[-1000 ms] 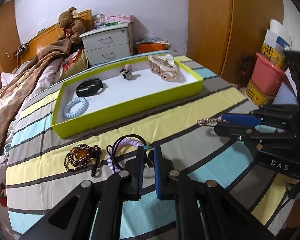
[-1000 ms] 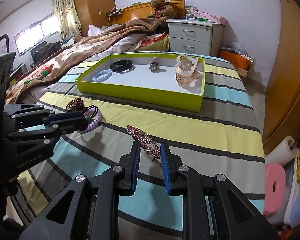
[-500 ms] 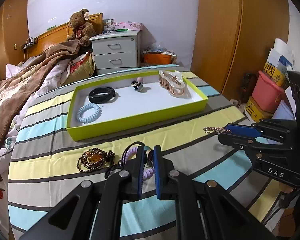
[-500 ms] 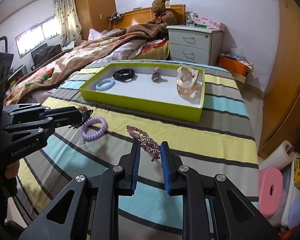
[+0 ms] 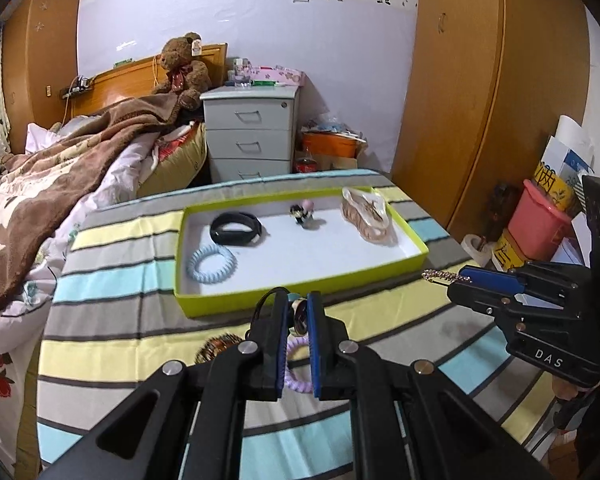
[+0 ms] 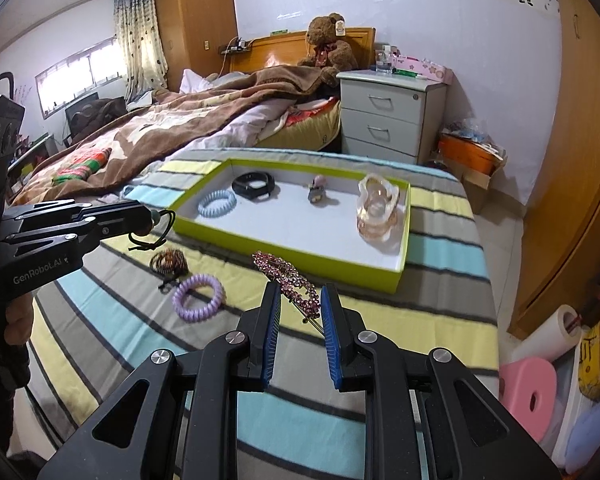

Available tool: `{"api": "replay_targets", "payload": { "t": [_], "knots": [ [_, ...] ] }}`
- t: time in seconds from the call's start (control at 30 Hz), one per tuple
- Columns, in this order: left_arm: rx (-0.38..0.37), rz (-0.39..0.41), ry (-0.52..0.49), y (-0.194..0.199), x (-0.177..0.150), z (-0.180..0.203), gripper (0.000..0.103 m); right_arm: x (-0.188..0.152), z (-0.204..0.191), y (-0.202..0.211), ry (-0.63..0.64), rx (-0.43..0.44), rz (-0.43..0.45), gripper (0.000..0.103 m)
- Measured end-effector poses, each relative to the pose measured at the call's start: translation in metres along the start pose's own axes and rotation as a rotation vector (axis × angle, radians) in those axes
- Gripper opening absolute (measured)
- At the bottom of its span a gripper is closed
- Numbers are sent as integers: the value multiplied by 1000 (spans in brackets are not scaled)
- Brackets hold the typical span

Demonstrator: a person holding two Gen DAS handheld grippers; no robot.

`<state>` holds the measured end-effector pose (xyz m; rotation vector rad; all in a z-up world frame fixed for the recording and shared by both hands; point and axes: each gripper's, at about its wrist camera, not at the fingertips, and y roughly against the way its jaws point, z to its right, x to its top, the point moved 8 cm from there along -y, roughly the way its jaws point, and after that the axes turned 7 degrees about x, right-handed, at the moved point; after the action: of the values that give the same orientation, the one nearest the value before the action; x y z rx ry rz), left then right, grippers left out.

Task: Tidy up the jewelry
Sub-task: 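Carry the black hair tie with the left tool while the right tool carries the rhinestone clip over the box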

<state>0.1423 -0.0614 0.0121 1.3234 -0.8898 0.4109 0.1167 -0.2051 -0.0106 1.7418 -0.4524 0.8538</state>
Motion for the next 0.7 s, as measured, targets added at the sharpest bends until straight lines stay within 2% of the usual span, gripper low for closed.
{"api": "replay_targets", "payload": {
  "t": [0.37,0.7],
  "knots": [
    [6,30,28,-6,33,-21,10,33,2,-14,21,-19,7,21],
    [42,4,10,-42,53,-36,10,56,14,-58,16,-36,-37,21]
  ]
}}
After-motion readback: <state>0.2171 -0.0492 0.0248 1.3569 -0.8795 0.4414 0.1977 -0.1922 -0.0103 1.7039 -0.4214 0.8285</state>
